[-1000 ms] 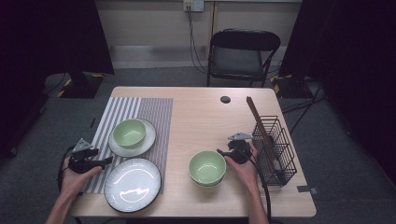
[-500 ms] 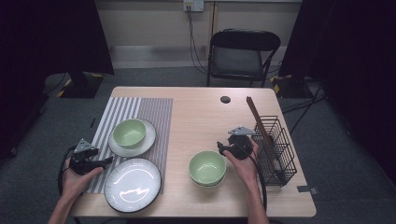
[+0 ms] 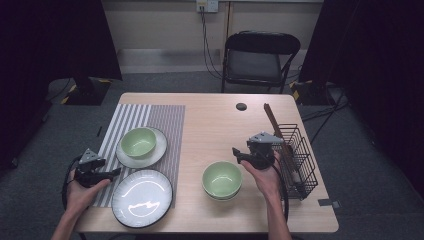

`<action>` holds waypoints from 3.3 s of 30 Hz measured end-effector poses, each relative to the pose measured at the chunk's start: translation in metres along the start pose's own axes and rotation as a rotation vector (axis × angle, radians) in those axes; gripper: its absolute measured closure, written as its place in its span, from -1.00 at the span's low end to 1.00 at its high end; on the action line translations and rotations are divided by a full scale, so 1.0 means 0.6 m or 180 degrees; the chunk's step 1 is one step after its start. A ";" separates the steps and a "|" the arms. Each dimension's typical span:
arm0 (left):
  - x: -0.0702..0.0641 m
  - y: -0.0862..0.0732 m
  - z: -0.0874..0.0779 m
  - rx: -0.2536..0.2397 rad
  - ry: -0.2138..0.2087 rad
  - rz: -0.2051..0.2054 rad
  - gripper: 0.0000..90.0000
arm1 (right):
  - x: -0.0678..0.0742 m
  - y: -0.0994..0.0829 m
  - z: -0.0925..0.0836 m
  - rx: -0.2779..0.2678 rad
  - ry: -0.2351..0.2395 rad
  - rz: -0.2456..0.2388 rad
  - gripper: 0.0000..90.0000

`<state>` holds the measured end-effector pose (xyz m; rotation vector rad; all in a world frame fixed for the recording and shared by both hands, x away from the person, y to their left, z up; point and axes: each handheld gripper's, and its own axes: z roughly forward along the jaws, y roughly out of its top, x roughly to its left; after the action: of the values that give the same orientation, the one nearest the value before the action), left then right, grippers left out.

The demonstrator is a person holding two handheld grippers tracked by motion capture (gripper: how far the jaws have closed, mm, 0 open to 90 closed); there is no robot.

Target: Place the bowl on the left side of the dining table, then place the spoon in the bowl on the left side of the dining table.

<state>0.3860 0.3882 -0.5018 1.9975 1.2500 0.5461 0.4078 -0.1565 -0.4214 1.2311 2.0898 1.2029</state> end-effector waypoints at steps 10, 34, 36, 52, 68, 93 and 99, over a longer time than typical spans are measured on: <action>0.000 0.000 0.000 0.0000 0.0000 0.0000 -0.50 | 0.008 0.020 -0.034 -0.0123 0.0240 0.0006 -0.11; 0.000 0.000 0.000 0.0001 -0.0002 -0.0001 -0.50 | -0.013 0.046 -0.134 -0.0295 0.0551 0.0017 -0.08; 0.000 0.000 0.000 0.0000 -0.0003 -0.0001 -0.50 | -0.019 0.049 -0.143 -0.0309 0.0509 0.0017 -0.09; 0.000 0.000 0.000 0.0001 -0.0002 -0.0001 -0.50 | -0.060 0.044 -0.190 -0.0142 0.0303 -0.0033 0.11; 0.000 0.000 0.000 -0.0001 -0.0003 -0.0001 -0.50 | -0.111 0.019 -0.196 0.0110 0.0138 0.0054 0.41; 0.000 0.000 0.000 0.0000 -0.0001 -0.0002 -0.50 | -0.112 0.011 -0.200 0.0233 0.0122 0.0051 0.76; 0.000 0.000 0.000 -0.0001 0.0000 -0.0002 -0.50 | -0.111 0.002 -0.207 0.0217 0.0210 0.0026 0.78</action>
<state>0.3860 0.3882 -0.5018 1.9969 1.2502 0.5459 0.3542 -0.2708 -0.3585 1.2466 2.1922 1.2003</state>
